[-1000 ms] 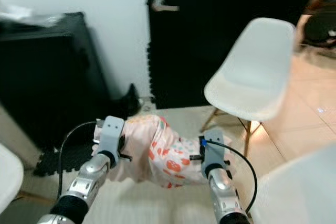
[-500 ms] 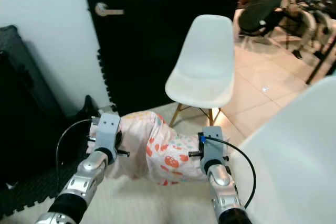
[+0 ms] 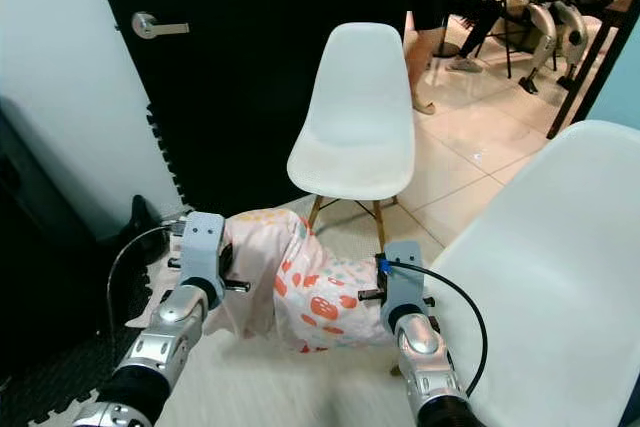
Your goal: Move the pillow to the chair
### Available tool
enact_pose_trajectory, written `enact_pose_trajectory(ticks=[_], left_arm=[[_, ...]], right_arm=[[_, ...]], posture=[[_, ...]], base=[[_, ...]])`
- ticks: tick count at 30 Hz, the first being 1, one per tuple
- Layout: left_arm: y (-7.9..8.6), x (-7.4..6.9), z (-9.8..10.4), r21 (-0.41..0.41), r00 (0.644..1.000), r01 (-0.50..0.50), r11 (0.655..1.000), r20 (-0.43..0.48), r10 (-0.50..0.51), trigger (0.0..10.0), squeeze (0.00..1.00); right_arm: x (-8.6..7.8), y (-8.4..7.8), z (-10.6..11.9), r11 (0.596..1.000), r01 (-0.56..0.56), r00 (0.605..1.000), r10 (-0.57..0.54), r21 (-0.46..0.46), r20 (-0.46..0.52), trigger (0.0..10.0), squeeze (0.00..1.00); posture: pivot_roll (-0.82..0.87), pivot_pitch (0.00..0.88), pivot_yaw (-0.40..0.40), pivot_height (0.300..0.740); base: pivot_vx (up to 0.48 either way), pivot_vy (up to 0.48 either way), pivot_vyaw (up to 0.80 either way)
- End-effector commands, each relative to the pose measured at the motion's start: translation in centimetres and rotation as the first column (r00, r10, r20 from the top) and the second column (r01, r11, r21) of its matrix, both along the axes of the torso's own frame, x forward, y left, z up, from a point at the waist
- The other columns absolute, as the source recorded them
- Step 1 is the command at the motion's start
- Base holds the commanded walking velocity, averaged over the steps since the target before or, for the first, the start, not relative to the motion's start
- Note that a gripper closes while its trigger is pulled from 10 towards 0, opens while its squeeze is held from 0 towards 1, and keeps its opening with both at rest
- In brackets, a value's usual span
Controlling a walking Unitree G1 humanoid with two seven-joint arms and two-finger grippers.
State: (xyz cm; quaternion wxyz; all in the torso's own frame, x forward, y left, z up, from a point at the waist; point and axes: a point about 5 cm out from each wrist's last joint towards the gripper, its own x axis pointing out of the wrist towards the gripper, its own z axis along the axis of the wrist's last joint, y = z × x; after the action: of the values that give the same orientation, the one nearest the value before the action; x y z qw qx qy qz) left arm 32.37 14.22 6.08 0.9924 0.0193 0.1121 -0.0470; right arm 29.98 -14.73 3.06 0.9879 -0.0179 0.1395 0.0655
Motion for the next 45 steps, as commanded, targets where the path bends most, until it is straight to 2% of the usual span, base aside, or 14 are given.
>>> enact_pose_trajectory(ticks=[1, 26, 34, 39, 43, 45], left_arm=[[-0.8, 0.3, 0.9, -0.020, 0.998, 0.039, 0.999, 0.054, -0.038, 10.0, 0.00], [-0.5, 0.4, 1.2, -0.017, 0.997, 0.050, 0.999, 0.064, -0.049, 10.0, 0.00], [-0.3, 0.7, 1.5, -0.011, 0.996, 0.055, 0.998, 0.072, -0.054, 10.0, 0.00], [-0.3, 1.4, 2.4, -0.007, 0.993, 0.066, 0.998, 0.097, -0.065, 10.0, 0.00], [-0.8, 2.1, 3.8, 0.015, 0.984, 0.102, 0.995, 0.142, -0.103, 10.0, 0.00], [-0.9, 2.3, 4.2, 0.012, 0.982, 0.105, 0.994, 0.154, -0.106, 10.0, 0.00]], right_arm=[[0.8, 1.2, 1.0, 0.998, -0.059, 0.997, 0.059, 0.001, 0.042, 10.0, 0.00], [1.3, 1.1, 1.4, 0.999, -0.026, 0.998, 0.024, 0.022, 0.055, 10.0, 0.00], [1.6, 1.1, 1.7, 0.999, -0.023, 0.997, 0.021, 0.029, 0.071, 10.0, 0.00], [2.4, 0.3, 2.9, 1.000, 0.007, 0.994, -0.009, 0.023, 0.110, 10.0, 0.00], [4.0, -1.0, 5.7, 0.998, 0.040, 0.979, -0.049, 0.048, 0.197, 10.0, 0.00], [4.3, -1.2, 6.4, 0.998, 0.039, 0.974, -0.050, 0.052, 0.220, 10.0, 0.00]], posture=[[-0.03, 0.041, 0.015, 0.740], [-0.02, 0.041, 0.018, 0.740], [-0.02, 0.036, 0.019, 0.740], [-0.03, 0.034, 0.023, 0.740], [-0.03, 0.034, 0.021, 0.740], [-0.03, 0.034, 0.021, 0.740]], base=[[0.296, 0.000, 0.00], [0.365, 0.000, 0.00], [0.393, 0.000, -0.71], [0.395, 0.000, -0.80], [0.390, 0.000, -0.17], [0.392, 0.000, 0.00]])
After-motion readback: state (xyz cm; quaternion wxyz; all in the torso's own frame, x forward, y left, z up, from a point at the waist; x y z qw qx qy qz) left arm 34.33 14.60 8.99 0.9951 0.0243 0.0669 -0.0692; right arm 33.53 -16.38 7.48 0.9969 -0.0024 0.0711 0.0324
